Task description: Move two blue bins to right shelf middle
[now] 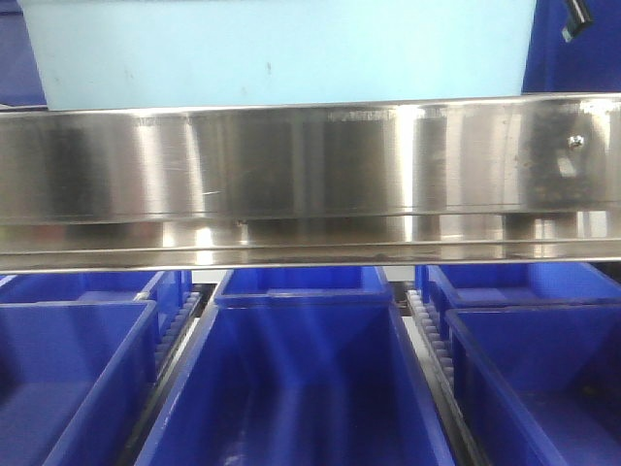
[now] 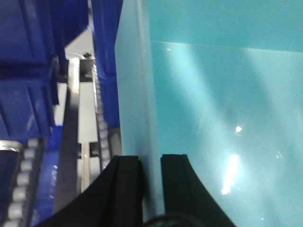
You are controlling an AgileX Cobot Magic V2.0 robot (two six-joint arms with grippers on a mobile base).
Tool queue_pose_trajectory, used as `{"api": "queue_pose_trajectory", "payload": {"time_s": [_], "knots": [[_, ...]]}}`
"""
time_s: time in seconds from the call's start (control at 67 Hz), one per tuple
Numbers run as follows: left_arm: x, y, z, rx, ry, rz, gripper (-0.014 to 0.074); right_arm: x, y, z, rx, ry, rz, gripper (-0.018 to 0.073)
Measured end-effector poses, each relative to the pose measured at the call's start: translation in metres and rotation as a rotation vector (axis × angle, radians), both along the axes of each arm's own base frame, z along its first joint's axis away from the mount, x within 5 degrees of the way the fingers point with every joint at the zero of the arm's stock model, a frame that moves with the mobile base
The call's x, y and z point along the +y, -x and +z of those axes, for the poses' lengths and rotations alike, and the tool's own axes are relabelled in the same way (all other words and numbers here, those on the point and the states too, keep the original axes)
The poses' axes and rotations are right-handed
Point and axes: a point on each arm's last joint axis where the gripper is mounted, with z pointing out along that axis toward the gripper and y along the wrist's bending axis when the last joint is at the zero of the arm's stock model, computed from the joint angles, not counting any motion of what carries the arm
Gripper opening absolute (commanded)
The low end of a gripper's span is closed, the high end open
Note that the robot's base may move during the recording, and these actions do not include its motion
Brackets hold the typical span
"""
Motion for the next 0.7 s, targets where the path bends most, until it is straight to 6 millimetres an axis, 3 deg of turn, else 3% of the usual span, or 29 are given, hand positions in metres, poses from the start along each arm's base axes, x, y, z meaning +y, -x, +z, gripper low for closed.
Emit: {"api": "queue_pose_trajectory", "payload": {"time_s": [0.299,0.478,0.701], "knots": [[-0.019,-0.03,-0.041,0.216,-0.007,-0.054,-0.0111,-0.016,-0.009,-0.016,0.112,0.035,-0.053,-0.0151],[-0.028,-0.044,-0.065,0.334,-0.044,-0.074,-0.0111,-0.013,-0.023,-0.042,0.208,0.088,-0.065,-0.0151],[-0.028,-0.047,-0.081,0.416,-0.088,-0.068,-0.0111,-0.009,-0.029,-0.069,0.289,0.119,-0.062,-0.0151]]}}
